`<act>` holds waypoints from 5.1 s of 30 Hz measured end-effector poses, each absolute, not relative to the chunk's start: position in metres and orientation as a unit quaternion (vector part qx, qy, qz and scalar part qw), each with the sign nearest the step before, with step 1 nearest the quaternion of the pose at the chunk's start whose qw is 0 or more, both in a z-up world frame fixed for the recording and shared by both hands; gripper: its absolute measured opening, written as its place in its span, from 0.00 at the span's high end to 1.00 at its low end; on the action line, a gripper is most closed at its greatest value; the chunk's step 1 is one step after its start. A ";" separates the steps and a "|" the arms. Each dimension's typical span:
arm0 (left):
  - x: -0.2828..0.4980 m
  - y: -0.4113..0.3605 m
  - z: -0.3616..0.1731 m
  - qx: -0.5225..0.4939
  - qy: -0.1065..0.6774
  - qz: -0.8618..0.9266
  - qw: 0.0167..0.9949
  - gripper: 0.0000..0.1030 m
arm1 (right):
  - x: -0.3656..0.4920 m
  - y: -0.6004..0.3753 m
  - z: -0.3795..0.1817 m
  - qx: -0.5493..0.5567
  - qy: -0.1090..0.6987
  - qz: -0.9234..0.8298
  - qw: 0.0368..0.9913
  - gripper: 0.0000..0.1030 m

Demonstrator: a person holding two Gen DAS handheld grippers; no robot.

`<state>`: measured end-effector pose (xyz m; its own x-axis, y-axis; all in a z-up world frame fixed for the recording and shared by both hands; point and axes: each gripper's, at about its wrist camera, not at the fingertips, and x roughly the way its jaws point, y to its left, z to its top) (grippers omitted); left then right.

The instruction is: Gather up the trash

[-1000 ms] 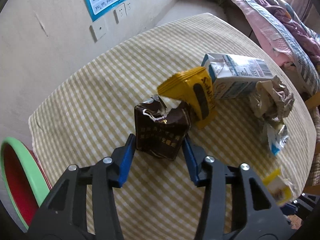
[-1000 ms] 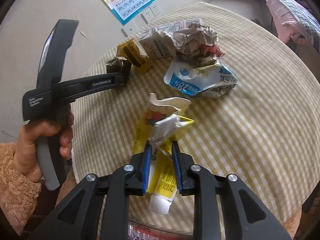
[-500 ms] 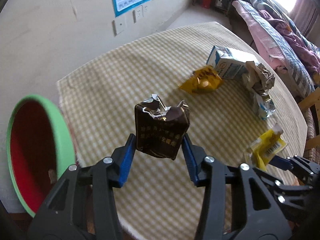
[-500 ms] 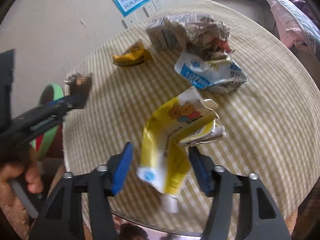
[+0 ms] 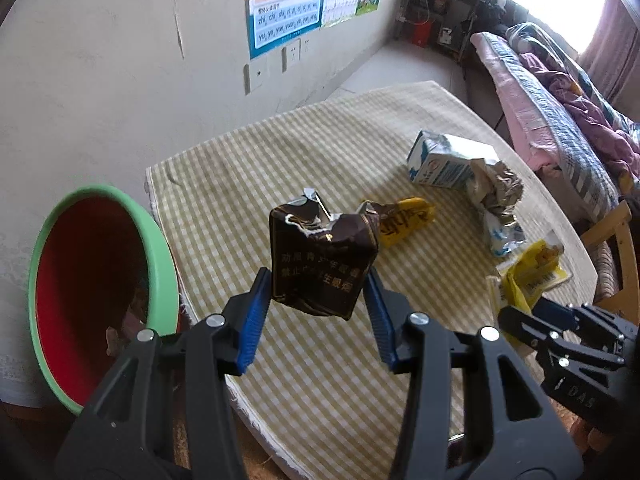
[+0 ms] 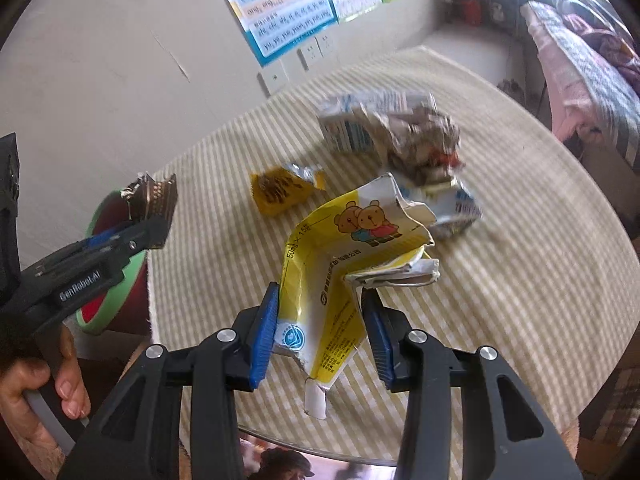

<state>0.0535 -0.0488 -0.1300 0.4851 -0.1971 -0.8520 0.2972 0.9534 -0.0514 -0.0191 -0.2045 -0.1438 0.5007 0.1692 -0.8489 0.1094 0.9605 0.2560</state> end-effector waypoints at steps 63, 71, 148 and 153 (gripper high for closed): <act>0.048 0.006 -0.123 0.011 0.480 -0.104 0.871 0.56 | -0.013 -0.156 -0.113 0.079 0.490 0.075 0.865 0.60; 0.049 0.023 -0.123 0.001 0.478 -0.089 0.874 0.56 | -0.007 -0.140 -0.107 0.058 0.487 0.091 0.866 0.60; 0.051 0.146 -0.142 -0.029 0.491 0.063 0.869 0.36 | 0.063 -0.221 -0.106 0.069 0.466 -0.048 0.881 0.32; 0.056 0.100 -0.137 0.007 0.497 0.021 0.867 0.36 | 0.081 -0.286 -0.135 0.114 0.500 -0.101 0.852 0.31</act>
